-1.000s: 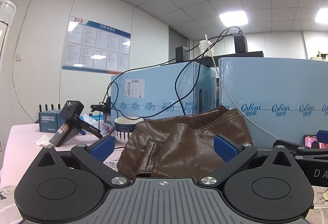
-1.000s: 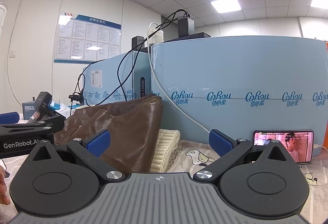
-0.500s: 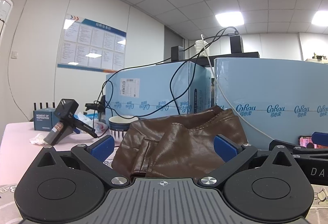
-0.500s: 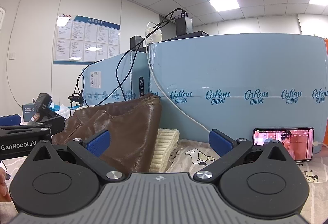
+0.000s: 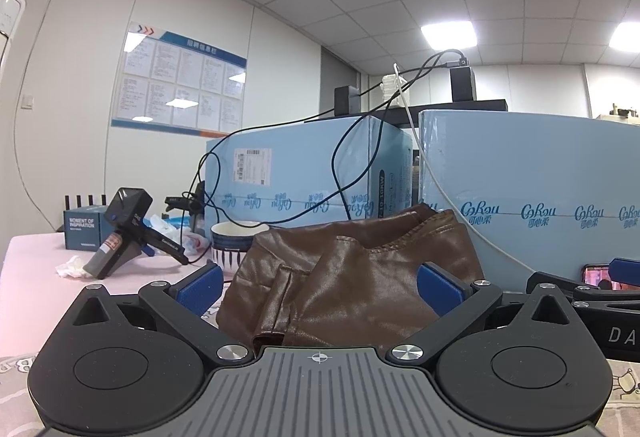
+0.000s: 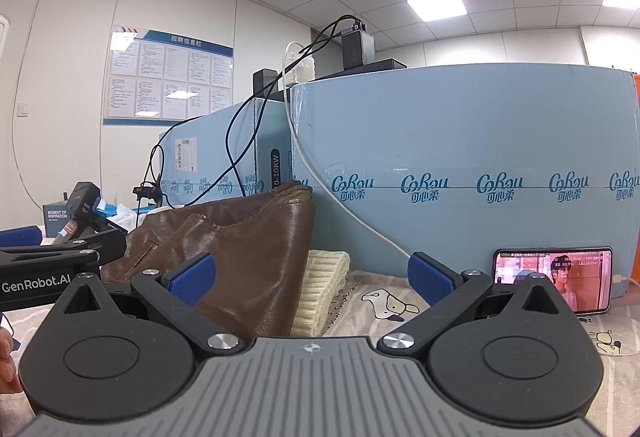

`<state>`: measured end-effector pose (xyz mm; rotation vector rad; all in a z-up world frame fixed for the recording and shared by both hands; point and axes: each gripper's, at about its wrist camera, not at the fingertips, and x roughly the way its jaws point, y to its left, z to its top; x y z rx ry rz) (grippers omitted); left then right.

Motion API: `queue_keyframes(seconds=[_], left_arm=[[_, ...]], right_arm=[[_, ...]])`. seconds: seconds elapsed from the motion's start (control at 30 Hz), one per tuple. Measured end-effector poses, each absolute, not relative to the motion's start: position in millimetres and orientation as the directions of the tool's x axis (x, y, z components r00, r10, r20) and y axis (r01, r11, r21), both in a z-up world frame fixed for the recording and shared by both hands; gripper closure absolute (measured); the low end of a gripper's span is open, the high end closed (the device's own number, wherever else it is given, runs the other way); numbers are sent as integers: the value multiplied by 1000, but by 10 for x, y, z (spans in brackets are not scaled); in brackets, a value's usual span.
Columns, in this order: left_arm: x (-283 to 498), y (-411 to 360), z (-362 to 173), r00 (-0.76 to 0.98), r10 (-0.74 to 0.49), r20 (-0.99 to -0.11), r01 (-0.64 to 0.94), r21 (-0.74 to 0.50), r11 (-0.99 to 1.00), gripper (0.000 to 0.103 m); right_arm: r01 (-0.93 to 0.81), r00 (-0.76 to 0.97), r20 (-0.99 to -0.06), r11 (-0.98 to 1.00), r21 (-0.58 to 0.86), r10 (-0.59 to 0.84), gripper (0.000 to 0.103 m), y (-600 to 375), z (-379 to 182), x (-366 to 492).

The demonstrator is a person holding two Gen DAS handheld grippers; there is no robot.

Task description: Fold clothes

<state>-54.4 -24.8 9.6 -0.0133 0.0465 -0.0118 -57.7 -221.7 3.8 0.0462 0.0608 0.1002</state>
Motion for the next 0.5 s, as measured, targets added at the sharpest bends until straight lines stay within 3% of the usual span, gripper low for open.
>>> queue_keyframes(seconds=[0.5], left_arm=[[-541,-235,98,999,-13,-47,12,-17,1000,0]], right_arm=[[-101,993,-62,994,51,104,0,-2232,35,-565]])
